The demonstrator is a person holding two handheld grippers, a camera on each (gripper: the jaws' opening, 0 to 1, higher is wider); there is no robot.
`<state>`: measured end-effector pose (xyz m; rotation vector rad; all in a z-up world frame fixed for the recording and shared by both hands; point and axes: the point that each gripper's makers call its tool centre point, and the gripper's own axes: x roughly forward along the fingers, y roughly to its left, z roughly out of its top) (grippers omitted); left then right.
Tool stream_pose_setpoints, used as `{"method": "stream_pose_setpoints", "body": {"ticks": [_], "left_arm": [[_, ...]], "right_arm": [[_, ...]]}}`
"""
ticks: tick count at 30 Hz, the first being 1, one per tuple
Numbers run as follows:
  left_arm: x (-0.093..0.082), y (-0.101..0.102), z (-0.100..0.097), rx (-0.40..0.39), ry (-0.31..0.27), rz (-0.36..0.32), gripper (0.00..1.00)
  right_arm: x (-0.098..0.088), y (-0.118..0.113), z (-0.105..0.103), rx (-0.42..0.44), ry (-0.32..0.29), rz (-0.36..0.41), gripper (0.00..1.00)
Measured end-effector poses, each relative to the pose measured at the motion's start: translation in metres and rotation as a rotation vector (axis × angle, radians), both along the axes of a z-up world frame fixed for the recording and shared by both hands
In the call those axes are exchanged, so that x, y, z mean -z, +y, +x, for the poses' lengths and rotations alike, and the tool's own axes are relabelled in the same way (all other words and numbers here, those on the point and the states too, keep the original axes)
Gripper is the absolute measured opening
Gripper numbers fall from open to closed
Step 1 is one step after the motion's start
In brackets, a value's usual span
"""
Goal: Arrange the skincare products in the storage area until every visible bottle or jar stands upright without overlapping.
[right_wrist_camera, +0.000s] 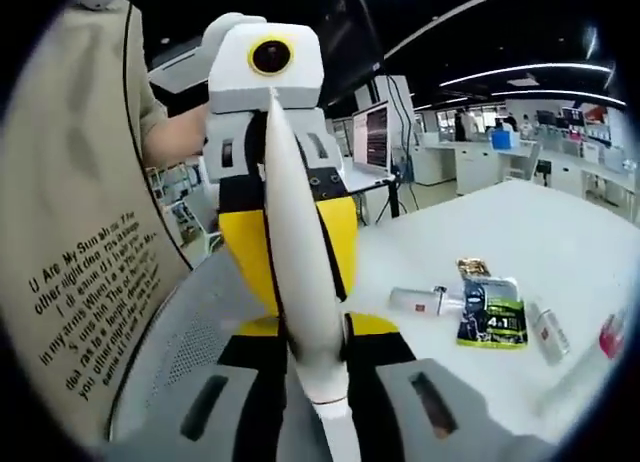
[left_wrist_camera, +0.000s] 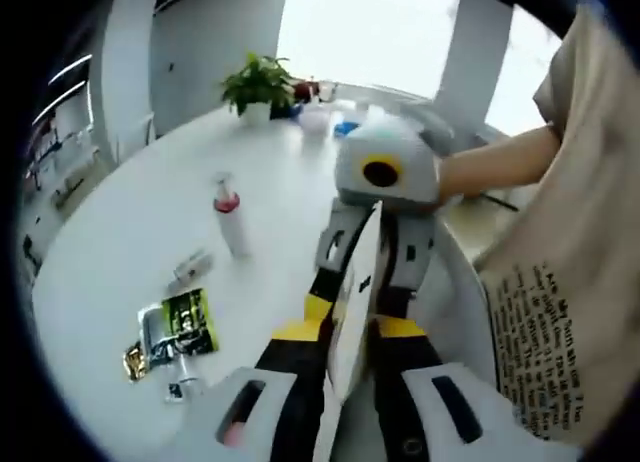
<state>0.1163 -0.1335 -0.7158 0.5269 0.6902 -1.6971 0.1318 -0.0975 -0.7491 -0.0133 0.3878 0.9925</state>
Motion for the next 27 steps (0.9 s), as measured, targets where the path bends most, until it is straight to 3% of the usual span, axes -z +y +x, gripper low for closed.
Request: {"method": "stream_pose_setpoints", "body": {"ticks": [4,18,27], "left_arm": [[0.013,-0.005,0.0,0.019,-0.009,0.029,0.12],[0.059,-0.021,0.013,0.085,-0.148,0.119,0.11],[0.082,-0.021,0.022,0.092,-0.167,0.162,0.11]], "right_arm": [[0.011,-0.007,0.002,0.016,-0.002,-0.056,0.23],[0.059,-0.023,0.021,0.07,-0.013,-0.184,0.23],[0.083,-0.024,0.028,0.069,-0.003,-0.217,0.23]]}}
